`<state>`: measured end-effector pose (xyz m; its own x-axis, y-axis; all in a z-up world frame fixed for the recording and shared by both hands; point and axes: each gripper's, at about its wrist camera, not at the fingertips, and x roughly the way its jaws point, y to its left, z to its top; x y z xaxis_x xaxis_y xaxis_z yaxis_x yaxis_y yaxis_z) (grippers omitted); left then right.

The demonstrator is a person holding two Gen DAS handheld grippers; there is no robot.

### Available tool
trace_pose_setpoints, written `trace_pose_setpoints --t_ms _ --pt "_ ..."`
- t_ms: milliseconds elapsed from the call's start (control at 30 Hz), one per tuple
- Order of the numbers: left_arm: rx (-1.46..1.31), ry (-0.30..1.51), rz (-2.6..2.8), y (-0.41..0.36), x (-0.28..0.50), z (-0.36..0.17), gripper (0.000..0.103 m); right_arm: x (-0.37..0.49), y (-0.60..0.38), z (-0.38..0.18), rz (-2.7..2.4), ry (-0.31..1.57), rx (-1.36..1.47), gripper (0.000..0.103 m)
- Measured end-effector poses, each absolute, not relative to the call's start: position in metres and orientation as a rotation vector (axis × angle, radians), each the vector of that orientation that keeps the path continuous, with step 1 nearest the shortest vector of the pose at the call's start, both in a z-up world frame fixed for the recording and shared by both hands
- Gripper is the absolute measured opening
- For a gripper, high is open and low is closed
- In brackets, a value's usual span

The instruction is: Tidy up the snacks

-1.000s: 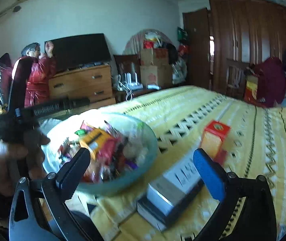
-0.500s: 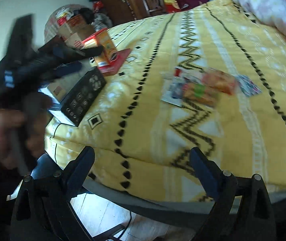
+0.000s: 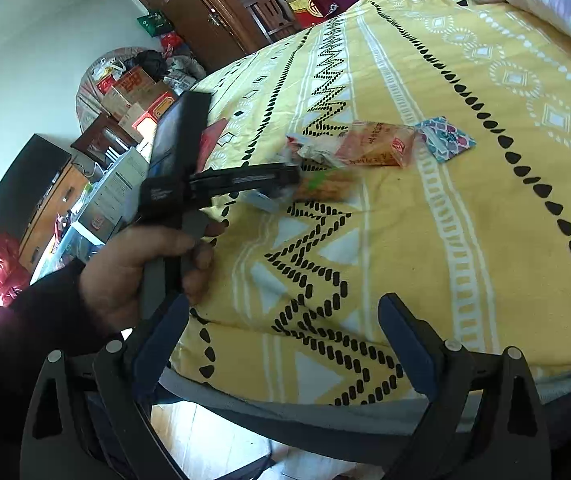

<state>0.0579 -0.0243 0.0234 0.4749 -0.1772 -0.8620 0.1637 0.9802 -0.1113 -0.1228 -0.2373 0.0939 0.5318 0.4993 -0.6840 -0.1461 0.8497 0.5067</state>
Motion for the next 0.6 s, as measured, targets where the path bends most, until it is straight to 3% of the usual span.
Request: trace_pose_setpoints --t_ms 267,600 --pt "-0.064 1.023 -0.109 0.037 0.021 0.028 0.080 -0.119 -0.225 0.080 0.432 0.959 0.425 0.098" --pt "0.010 0.954 -0.274 -0.004 0.076 0.042 0.080 -0.115 -0.221 0.066 0.440 1.000 0.432 0.098"
